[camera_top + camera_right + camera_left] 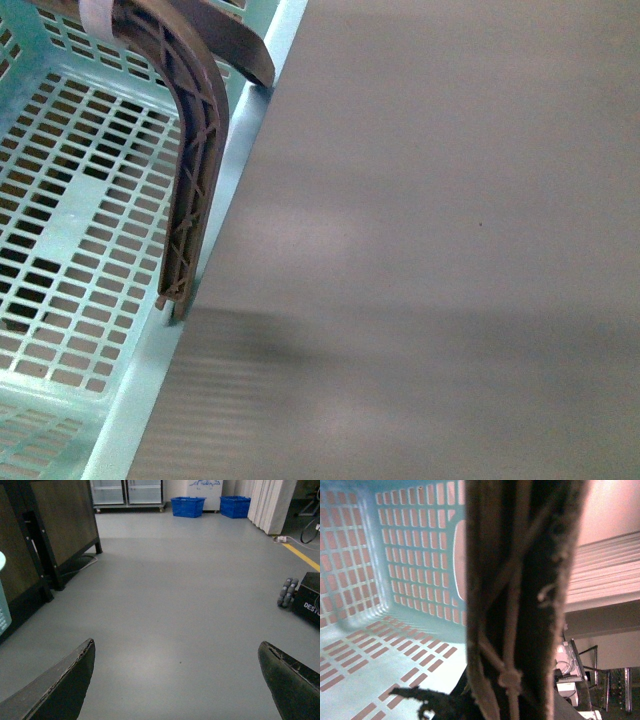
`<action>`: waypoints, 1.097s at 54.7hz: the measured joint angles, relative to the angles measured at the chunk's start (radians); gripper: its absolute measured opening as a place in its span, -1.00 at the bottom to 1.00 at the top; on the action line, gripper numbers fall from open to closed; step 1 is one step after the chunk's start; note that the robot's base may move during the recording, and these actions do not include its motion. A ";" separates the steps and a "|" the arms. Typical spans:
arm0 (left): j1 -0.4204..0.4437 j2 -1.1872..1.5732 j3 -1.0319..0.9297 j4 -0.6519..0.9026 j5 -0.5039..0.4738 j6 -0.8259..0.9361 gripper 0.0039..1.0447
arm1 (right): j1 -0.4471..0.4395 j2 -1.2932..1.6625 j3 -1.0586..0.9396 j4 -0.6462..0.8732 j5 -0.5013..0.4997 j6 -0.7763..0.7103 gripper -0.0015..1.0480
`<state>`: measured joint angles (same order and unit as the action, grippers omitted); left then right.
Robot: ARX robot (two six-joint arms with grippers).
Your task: Pick mango and avocado into basket
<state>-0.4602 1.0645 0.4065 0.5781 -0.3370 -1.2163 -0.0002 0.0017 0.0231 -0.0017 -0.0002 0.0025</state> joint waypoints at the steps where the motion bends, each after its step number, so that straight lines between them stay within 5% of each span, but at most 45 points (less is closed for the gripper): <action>1: 0.000 0.000 0.000 -0.001 0.002 0.000 -0.89 | 0.000 0.000 0.000 0.000 0.000 0.000 0.83; 60: -0.005 0.000 0.000 -0.001 0.008 -0.001 -0.89 | 0.000 0.000 0.000 0.000 0.000 0.000 0.83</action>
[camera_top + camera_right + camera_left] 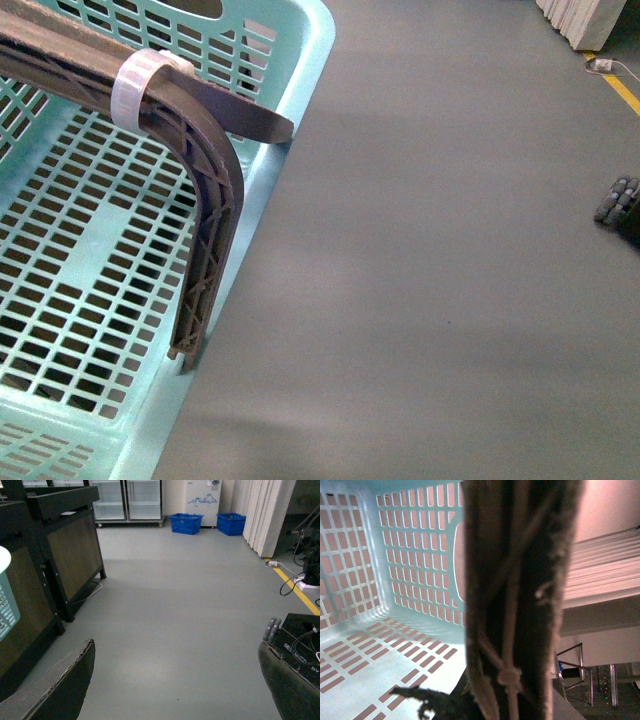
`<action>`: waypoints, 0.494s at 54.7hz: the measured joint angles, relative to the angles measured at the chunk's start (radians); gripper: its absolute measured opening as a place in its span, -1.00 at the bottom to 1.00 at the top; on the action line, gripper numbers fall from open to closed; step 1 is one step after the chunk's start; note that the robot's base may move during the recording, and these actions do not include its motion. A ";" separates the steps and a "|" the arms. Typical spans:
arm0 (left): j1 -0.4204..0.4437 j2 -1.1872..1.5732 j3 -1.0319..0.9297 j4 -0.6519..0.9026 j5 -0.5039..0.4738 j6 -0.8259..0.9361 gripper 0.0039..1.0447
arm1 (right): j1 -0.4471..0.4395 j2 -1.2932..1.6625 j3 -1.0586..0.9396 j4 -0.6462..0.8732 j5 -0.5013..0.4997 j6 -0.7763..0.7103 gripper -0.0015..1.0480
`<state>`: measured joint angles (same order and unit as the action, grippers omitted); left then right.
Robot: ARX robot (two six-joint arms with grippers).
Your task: Pick mango and avocado into basket
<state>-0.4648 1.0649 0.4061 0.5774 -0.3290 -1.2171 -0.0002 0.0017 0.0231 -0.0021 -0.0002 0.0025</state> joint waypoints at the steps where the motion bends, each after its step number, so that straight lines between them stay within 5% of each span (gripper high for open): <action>1: 0.000 0.000 0.000 0.000 -0.001 0.000 -0.89 | 0.000 0.000 0.000 0.000 0.000 0.000 0.83; 27: 0.000 0.000 0.000 0.000 0.000 0.000 -0.89 | 0.000 0.000 0.000 0.000 0.000 0.000 0.83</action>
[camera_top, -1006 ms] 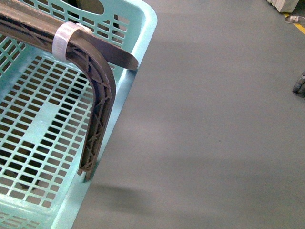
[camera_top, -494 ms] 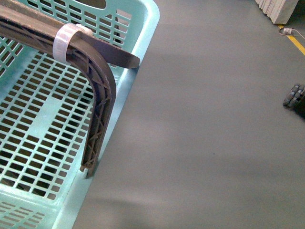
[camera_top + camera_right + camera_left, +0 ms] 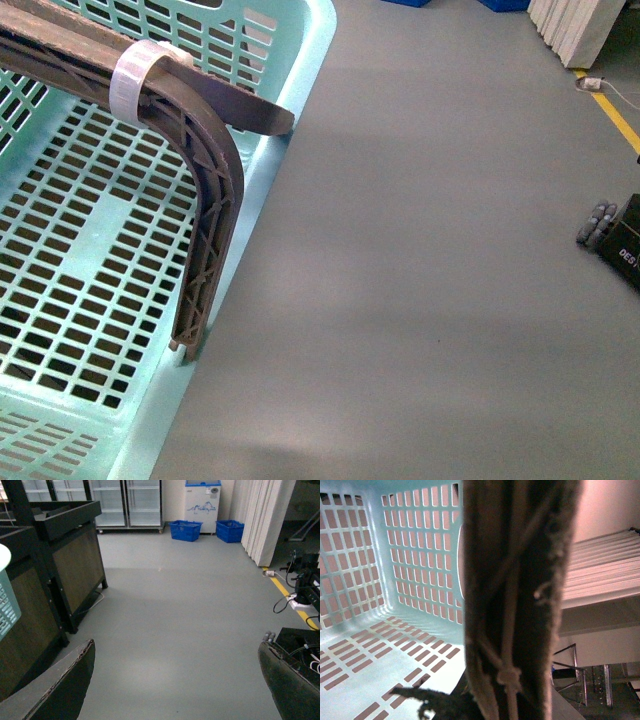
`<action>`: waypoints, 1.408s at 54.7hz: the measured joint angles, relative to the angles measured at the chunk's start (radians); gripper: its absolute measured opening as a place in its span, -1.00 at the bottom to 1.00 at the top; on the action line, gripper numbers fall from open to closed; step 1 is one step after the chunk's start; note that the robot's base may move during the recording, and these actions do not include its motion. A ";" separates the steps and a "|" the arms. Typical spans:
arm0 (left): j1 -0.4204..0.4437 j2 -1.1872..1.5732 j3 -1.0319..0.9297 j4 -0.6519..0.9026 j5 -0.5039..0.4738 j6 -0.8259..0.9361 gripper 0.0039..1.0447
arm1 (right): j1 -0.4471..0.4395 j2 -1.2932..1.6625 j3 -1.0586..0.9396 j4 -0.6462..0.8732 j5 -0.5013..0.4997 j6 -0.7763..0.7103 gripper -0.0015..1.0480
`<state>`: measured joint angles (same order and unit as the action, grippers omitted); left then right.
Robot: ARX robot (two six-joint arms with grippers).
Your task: Pick mango and avocado into basket
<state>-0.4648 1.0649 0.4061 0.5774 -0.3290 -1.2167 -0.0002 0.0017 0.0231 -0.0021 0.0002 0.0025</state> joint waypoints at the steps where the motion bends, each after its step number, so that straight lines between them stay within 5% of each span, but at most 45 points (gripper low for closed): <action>1: 0.000 0.000 0.000 0.000 -0.001 0.000 -0.89 | 0.000 0.000 0.000 0.000 0.000 0.000 0.83; 77: -0.006 0.000 0.000 0.000 0.017 -0.012 -0.90 | 0.000 0.000 0.000 0.000 0.003 0.000 0.83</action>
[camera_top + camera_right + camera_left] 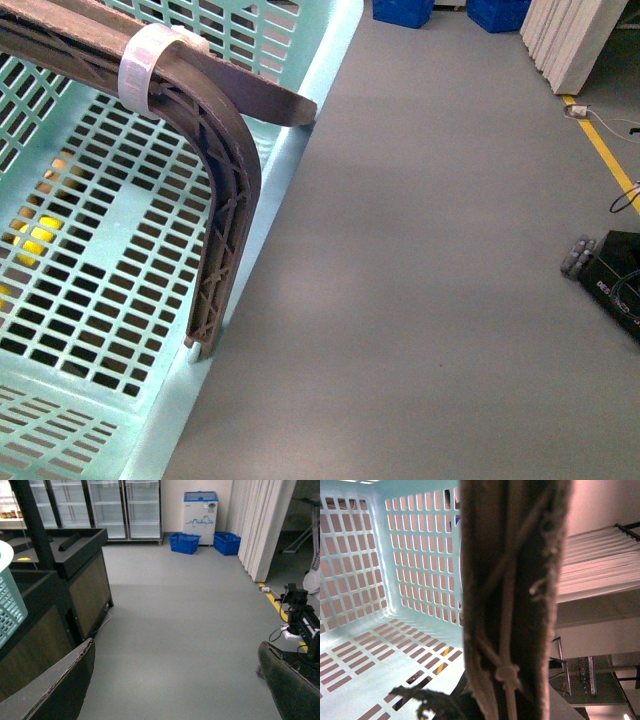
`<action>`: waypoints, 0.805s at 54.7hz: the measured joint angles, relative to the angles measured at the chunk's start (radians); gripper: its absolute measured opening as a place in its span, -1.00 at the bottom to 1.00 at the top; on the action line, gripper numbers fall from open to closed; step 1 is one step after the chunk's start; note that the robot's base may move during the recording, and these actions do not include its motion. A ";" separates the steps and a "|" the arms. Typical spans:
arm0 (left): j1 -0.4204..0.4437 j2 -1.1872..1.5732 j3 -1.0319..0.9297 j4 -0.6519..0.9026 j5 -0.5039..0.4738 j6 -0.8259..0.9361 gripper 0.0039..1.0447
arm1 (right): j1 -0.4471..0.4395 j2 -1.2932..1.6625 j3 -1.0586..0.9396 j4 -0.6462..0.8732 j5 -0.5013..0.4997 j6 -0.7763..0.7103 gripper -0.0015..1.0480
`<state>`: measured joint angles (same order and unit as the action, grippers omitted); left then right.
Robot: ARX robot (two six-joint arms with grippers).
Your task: Pick mango and avocado into basket
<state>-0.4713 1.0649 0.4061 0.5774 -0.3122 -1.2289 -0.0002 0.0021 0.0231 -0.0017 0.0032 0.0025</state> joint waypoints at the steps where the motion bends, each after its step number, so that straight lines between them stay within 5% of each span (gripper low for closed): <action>1: 0.000 0.000 0.000 0.000 -0.003 0.001 -0.90 | 0.000 0.000 0.000 0.000 0.000 0.000 0.83; 44: 0.003 0.000 0.000 -0.001 -0.017 0.010 -0.90 | 0.000 -0.001 0.000 0.000 -0.003 0.000 0.83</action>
<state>-0.4686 1.0653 0.4057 0.5762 -0.3290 -1.2194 -0.0002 0.0010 0.0231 -0.0021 -0.0002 0.0025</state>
